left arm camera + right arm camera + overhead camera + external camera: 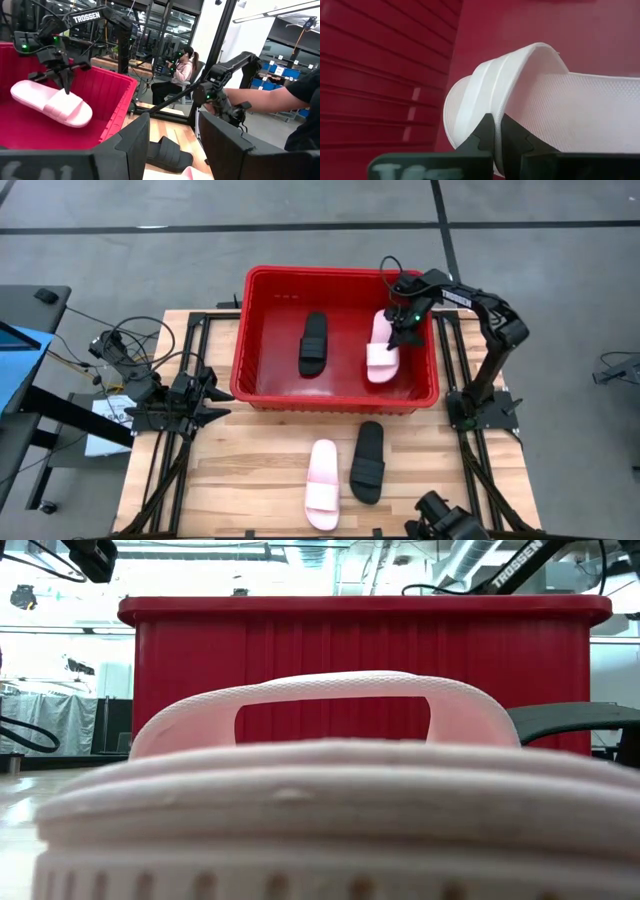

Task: Pick and place slides into bin
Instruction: Put the right pink slide into the red container

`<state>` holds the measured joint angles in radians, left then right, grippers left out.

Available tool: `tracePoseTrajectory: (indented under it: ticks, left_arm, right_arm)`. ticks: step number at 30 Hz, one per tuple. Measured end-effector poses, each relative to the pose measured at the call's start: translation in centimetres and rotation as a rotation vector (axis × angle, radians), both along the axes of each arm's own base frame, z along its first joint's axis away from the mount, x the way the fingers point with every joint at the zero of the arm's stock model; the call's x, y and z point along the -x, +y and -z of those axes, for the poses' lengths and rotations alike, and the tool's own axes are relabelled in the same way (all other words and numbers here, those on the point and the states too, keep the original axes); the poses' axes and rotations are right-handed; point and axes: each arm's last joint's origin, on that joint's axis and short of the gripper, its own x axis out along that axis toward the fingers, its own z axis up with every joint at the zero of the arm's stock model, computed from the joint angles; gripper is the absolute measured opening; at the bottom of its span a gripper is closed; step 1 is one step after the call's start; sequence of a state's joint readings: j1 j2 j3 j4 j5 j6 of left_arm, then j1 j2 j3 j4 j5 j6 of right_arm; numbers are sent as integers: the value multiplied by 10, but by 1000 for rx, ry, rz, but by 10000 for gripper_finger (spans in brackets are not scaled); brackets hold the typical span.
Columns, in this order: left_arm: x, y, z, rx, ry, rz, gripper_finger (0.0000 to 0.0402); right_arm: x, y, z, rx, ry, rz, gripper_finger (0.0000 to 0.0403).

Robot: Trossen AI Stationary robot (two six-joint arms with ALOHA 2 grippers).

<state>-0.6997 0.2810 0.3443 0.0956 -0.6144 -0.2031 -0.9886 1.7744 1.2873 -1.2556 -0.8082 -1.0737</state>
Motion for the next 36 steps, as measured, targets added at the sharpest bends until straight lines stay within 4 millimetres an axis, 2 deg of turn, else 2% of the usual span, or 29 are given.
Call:
tracePoseTrajectory:
  ticks: [6, 36]
  left_arm:
    - [0, 0, 0, 0, 0, 0, 160]
    - [0, 0, 0, 21, 2, 3, 160]
  right_arm:
    - [-1, -2, 5, 2, 54, 3, 0]
    - [-12, 4, 8, 46, 105, -25, 0]
